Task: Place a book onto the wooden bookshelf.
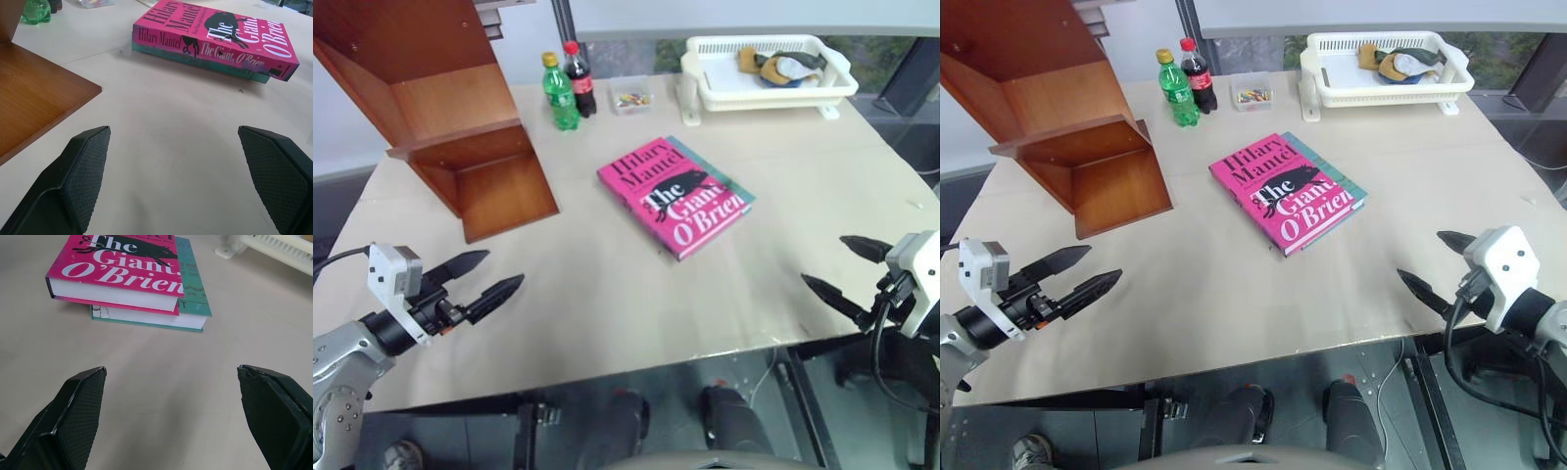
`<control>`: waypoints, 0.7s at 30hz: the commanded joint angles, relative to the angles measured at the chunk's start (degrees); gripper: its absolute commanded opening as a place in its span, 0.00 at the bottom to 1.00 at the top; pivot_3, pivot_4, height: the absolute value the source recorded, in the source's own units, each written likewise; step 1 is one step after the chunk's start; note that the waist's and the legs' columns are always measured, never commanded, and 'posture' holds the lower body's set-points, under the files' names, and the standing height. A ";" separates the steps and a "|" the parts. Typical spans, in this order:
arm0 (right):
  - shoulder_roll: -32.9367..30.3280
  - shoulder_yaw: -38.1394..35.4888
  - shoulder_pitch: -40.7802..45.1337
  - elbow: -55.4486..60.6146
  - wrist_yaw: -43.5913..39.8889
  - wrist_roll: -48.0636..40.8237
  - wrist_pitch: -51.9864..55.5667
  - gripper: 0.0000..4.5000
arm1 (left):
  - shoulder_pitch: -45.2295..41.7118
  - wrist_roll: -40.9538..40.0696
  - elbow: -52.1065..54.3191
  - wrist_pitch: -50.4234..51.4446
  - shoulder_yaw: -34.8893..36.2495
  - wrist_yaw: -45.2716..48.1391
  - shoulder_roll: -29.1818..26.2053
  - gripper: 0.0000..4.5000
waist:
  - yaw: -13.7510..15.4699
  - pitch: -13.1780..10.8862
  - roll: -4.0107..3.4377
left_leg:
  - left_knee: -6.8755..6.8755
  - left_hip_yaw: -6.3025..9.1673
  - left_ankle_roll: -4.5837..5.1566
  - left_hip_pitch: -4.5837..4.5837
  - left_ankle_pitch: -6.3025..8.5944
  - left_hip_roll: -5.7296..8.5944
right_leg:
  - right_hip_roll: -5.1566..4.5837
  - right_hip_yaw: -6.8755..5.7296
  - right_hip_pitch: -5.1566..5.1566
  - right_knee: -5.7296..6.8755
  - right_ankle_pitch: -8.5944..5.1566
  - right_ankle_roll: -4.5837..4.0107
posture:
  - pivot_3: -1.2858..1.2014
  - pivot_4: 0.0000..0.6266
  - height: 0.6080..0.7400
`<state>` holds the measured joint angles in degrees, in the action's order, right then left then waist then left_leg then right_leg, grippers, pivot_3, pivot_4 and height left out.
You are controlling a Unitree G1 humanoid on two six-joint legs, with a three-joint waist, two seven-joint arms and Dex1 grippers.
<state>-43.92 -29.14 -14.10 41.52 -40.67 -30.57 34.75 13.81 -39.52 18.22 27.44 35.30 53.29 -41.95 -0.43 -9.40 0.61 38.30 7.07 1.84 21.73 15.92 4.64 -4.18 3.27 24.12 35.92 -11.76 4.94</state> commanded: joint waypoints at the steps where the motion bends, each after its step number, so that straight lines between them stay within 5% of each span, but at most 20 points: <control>1: 0.12 0.77 0.77 0.49 0.83 0.28 -1.03 0.98 | -1.92 -0.65 1.88 -0.30 -0.52 -0.99 -0.54 1.00 | 0.04 0.00 0.00 | 0.00 0.00 0.00 0.00 0.00 0.00 | 0.00 0.00 0.00 0.00 0.00 0.00 | 0.52 0.24 1.00; 12: 2.49 6.06 3.32 1.30 5.40 2.06 -1.22 0.98 | -10.04 -1.43 3.28 2.67 -8.11 -6.18 0.88 1.00 | 0.69 -0.02 -0.04 | -0.01 0.08 -0.02 0.00 -0.01 0.02 | 0.00 -0.08 -0.01 -0.01 0.01 -0.02 | 0.52 0.24 1.00; 21: 5.52 10.43 7.21 4.97 6.21 -1.29 -2.51 0.98 | -26.35 -22.02 0.30 32.39 -13.12 -25.25 4.09 1.00 | 1.26 -0.02 -0.03 | 0.02 0.28 -0.04 0.02 -0.03 0.07 | 0.01 -0.23 -0.03 0.02 0.02 -0.01 | 0.52 0.24 1.00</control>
<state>-38.64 -19.15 -7.63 43.38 -35.05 -30.69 33.33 -10.38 -57.93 19.03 56.12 23.13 31.99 -39.02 0.83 -9.42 0.58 38.33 7.39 1.72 21.75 15.84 4.72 -4.17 3.01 24.09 35.94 -11.74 4.93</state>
